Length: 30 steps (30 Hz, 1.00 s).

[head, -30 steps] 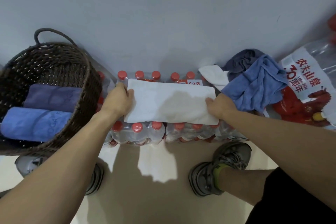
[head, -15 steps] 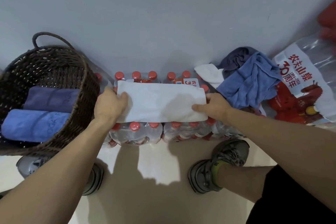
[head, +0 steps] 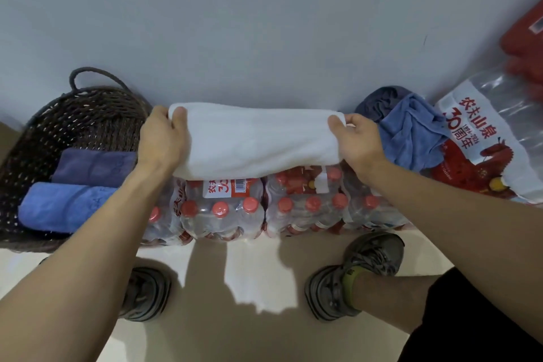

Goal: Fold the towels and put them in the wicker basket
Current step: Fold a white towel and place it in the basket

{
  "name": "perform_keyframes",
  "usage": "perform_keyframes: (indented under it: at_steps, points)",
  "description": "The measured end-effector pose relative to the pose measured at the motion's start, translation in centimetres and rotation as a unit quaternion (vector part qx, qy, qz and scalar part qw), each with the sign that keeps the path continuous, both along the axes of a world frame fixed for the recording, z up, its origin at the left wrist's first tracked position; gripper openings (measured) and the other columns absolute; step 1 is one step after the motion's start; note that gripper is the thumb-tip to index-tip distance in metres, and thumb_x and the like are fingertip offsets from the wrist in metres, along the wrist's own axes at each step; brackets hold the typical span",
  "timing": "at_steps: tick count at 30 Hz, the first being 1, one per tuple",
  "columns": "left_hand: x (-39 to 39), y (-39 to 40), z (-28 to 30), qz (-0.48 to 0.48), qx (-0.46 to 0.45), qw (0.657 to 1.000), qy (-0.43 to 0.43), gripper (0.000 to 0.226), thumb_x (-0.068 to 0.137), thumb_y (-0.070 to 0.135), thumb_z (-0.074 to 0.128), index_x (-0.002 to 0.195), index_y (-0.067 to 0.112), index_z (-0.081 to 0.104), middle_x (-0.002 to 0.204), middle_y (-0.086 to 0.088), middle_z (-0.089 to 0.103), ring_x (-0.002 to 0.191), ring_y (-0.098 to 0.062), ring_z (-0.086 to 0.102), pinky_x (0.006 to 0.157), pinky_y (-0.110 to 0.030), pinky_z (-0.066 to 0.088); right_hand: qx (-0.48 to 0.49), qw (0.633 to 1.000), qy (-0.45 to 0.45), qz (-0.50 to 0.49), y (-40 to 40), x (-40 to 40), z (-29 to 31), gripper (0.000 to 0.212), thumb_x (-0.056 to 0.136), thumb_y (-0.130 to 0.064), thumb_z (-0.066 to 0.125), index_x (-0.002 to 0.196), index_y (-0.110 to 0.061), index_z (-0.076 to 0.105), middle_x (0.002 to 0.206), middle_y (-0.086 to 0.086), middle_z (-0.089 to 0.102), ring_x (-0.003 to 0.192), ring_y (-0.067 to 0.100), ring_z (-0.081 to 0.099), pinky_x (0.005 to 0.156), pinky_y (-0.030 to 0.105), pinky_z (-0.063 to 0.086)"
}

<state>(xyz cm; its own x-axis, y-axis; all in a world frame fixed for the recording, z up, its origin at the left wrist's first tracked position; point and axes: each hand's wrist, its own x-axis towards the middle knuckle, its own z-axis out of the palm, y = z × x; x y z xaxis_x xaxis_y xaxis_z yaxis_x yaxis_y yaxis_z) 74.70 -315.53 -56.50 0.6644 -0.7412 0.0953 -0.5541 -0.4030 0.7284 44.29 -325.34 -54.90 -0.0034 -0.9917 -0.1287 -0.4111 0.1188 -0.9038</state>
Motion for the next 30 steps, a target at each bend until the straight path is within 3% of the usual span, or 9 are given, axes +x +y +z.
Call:
perform_keyframes:
  at_steps: [8, 10, 12, 15, 19, 22, 25, 27, 30]
  points:
    - [0.8, -0.9, 0.6, -0.004, -0.039, 0.997, 0.060, 0.028, 0.097, 0.032, 0.046, 0.088, 0.008, 0.055, 0.075, 0.003, 0.055, 0.072, -0.017, 0.051, 0.059, -0.020, 0.032, 0.043, 0.996, -0.078, 0.005, -0.7, 0.2, 1.8, 0.032, 0.096, -0.022, 0.061, 0.069, -0.011, 0.049, 0.073, 0.014, 0.049, 0.069, 0.023, 0.047, 0.066, 0.037, 0.040]
    - [0.8, -0.9, 1.0, -0.007, -0.072, 0.995, 0.072, 0.026, 0.097, 0.032, 0.047, 0.088, 0.009, 0.055, 0.071, 0.009, 0.052, 0.061, -0.001, 0.051, 0.049, -0.014, 0.033, 0.065, 0.992, -0.112, 0.008, -1.1, 0.1, 2.4, 0.032, 0.097, -0.020, 0.058, 0.069, -0.012, 0.044, 0.074, 0.012, 0.046, 0.072, 0.023, 0.044, 0.069, 0.038, 0.040]
    - [0.3, -1.0, 1.9, -0.011, -0.127, 0.989, 0.074, 0.023, 0.097, 0.031, 0.048, 0.089, 0.011, 0.054, 0.069, 0.012, 0.050, 0.054, 0.011, 0.048, 0.049, -0.006, 0.035, 0.071, 0.987, -0.147, -0.006, -1.5, 0.2, 3.1, 0.035, 0.099, -0.017, 0.055, 0.066, -0.014, 0.044, 0.060, 0.002, 0.050, 0.058, 0.016, 0.050, 0.061, 0.030, 0.045]
    - [-0.4, -0.8, 3.5, -0.020, -0.219, 0.974, 0.051, 0.017, 0.098, 0.034, 0.050, 0.090, 0.019, 0.051, 0.066, 0.013, 0.050, 0.051, 0.010, 0.048, 0.048, -0.008, 0.034, 0.047, 0.982, -0.179, -0.028, -2.0, 0.6, 4.2, 0.031, 0.098, -0.013, 0.055, 0.067, -0.016, 0.050, 0.050, -0.011, 0.053, 0.046, 0.004, 0.051, 0.049, 0.022, 0.046]
    - [-0.8, -0.1, 3.8, -0.034, -0.269, 0.962, 0.027, 0.014, 0.099, 0.037, 0.049, 0.088, 0.030, 0.045, 0.066, 0.014, 0.050, 0.054, 0.010, 0.048, 0.050, -0.007, 0.033, 0.023, 0.978, -0.203, -0.051, -2.1, 0.4, 4.8, 0.025, 0.093, -0.013, 0.057, 0.069, -0.017, 0.056, 0.063, -0.008, 0.062, 0.064, 0.010, 0.057, 0.059, 0.027, 0.048]
    - [-1.2, 1.1, 0.7, -0.034, -0.211, 0.976, 0.041, 0.017, 0.098, 0.032, 0.052, 0.091, 0.017, 0.049, 0.068, 0.012, 0.052, 0.059, 0.010, 0.049, 0.053, -0.008, 0.034, 0.071, 0.985, -0.145, -0.061, -1.0, -0.2, 2.1, 0.011, 0.092, -0.014, 0.056, 0.087, -0.009, 0.064, 0.086, 0.003, 0.067, 0.084, 0.024, 0.062, 0.071, 0.036, 0.054]
    - [-1.4, 3.7, -4.5, -0.072, -0.040, 0.995, 0.062, 0.021, 0.095, 0.032, 0.057, 0.087, 0.013, 0.055, 0.075, 0.000, 0.062, 0.069, -0.014, 0.057, 0.060, -0.027, 0.039, 0.156, 0.987, 0.012, -0.047, 1.6, -1.2, -2.4, 0.031, 0.097, -0.017, 0.052, 0.116, 0.004, 0.064, 0.103, 0.012, 0.062, 0.095, 0.029, 0.057, 0.094, 0.045, 0.048]
    - [-1.5, 5.4, -6.8, -0.091, 0.068, 0.991, 0.064, 0.027, 0.091, 0.036, 0.060, 0.077, 0.012, 0.058, 0.071, -0.003, 0.065, 0.068, -0.025, 0.060, 0.060, -0.032, 0.043, 0.209, 0.972, 0.107, -0.012, 3.4, -1.9, -4.9, 0.029, 0.095, -0.022, 0.053, 0.109, 0.000, 0.065, 0.102, 0.012, 0.061, 0.091, 0.027, 0.055, 0.094, 0.045, 0.049]
    - [-0.7, 5.4, -6.8, -0.059, 0.134, 0.979, 0.141, 0.041, 0.079, 0.050, 0.061, 0.071, 0.009, 0.065, 0.068, -0.005, 0.068, 0.063, -0.026, 0.064, 0.057, -0.036, 0.054, 0.239, 0.965, 0.110, -0.019, 4.4, -2.2, -6.2, 0.028, 0.090, -0.039, 0.060, 0.100, -0.012, 0.061, 0.110, 0.010, 0.065, 0.095, 0.026, 0.059, 0.090, 0.043, 0.050]
